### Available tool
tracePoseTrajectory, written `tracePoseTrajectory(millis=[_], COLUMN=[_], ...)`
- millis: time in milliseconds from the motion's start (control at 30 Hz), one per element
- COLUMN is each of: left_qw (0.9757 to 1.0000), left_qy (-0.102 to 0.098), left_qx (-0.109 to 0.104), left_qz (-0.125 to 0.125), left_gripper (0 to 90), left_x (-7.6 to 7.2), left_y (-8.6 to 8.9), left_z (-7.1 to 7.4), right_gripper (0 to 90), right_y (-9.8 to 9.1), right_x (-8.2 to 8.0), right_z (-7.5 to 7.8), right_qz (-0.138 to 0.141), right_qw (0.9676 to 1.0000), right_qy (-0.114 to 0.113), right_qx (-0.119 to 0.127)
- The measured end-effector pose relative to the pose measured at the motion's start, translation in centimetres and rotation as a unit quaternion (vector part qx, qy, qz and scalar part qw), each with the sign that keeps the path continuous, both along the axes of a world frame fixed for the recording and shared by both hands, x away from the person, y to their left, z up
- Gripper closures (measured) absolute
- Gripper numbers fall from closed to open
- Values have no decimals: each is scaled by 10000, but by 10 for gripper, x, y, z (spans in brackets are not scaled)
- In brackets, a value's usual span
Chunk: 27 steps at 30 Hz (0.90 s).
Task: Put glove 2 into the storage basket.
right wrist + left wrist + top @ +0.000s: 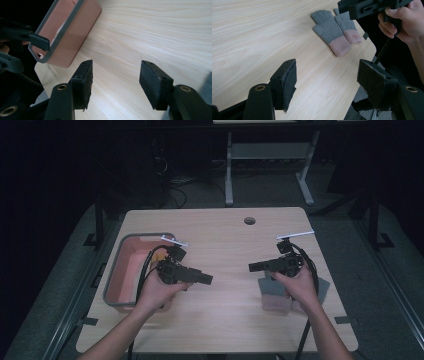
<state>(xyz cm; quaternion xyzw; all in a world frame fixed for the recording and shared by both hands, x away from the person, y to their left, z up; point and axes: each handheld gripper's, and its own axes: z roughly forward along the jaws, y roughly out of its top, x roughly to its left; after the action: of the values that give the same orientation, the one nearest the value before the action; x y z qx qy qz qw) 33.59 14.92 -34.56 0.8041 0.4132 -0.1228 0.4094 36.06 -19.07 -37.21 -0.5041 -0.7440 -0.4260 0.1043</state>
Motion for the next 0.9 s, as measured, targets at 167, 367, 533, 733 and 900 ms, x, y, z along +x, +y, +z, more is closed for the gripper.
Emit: tracePoseTrajectory(millis=[167, 367, 533, 733, 900], left_qw=[10000, 9999, 9997, 9996, 9996], left_qy=[-52, -43, -55, -51, -53], left_qx=[-9, -24, -28, -9, -9], left_qz=[-62, -146, -225, -272, -280], left_gripper=[315, 309, 308, 307, 306], left_x=[-1, -2, -3, -3, -3], left_y=[-7, -18, -28, -37, -44], left_z=[-1, -4, -7, -11, -15], right_gripper=[431, 424, 428, 430, 433], right_y=[-8, -21, -32, -45, -56], right_x=[-3, -8, -11, -16, -20], right_z=[-1, -4, -7, -14, -17], right_qz=[-35, -129, -234, -330, -408], right_qw=[10000, 9998, 9994, 9987, 9980], right_qy=[-44, -76, -27, -29, -16], right_qx=[-30, -159, -241, -387, -490])
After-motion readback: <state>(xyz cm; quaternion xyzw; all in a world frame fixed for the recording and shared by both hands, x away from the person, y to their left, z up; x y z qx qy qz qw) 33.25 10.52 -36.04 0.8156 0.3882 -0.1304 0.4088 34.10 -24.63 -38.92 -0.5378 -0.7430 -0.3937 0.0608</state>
